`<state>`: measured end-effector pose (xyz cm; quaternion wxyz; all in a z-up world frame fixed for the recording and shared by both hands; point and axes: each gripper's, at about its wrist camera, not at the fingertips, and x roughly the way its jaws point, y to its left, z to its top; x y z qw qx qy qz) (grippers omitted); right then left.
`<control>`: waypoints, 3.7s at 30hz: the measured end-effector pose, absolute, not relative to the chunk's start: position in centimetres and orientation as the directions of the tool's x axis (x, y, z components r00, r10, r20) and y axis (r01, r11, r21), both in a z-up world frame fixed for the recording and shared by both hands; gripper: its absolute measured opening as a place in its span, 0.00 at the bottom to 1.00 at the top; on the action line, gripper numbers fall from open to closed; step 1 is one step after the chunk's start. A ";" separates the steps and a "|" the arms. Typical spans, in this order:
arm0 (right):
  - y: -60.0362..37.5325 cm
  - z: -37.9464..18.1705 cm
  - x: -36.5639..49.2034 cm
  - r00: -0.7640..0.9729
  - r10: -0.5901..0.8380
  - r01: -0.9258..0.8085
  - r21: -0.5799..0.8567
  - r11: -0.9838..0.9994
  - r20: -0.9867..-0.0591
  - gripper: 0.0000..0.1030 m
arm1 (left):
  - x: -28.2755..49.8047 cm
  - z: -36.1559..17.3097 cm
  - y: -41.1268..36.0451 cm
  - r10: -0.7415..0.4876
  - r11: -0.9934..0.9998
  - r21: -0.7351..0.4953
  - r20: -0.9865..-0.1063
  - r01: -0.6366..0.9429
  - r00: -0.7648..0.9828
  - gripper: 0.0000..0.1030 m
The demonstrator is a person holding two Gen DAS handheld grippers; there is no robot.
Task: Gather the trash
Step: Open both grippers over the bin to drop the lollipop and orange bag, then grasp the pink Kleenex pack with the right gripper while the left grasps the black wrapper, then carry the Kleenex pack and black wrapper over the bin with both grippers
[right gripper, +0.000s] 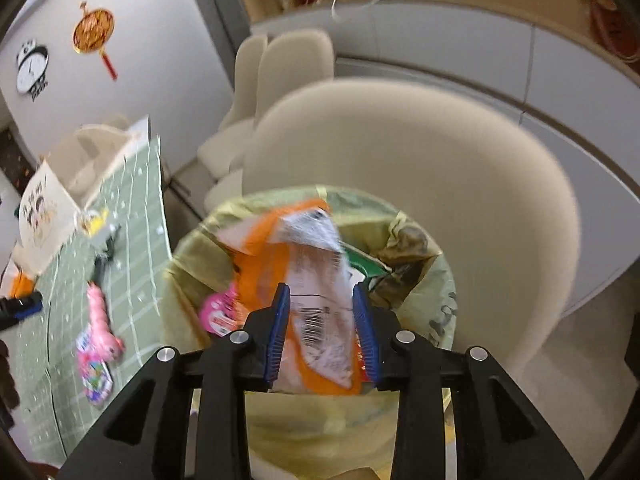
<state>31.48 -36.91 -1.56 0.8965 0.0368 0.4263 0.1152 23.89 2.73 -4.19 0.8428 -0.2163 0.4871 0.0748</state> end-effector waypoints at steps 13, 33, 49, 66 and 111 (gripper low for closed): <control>-26.2 1.4 23.9 0.654 0.377 -0.297 0.235 0.925 -0.656 0.40 | 19.3 -4.8 8.3 -0.101 0.920 -0.288 -0.828 -0.264 0.551 0.49; -10.3 -9.5 20.5 0.396 0.425 -0.360 0.288 0.888 -0.814 0.44 | 16.1 -6.0 12.6 -0.184 0.950 -0.294 -0.798 -0.104 0.573 0.49; -8.5 -8.1 18.6 0.410 0.404 -0.440 0.211 0.873 -0.818 0.44 | 30.6 -7.9 10.1 -0.358 0.930 -0.335 -0.735 0.150 0.576 0.51; -8.6 -8.7 20.8 0.364 0.439 -0.504 0.223 0.835 -0.821 0.44 | 32.8 -11.7 9.8 -0.327 0.944 -0.309 -0.836 0.114 0.440 0.13; -7.7 -3.7 14.7 0.523 0.246 -0.466 -0.032 0.884 -0.816 0.06 | 22.7 -11.9 15.0 -0.258 0.957 -0.291 -0.841 0.004 0.476 0.35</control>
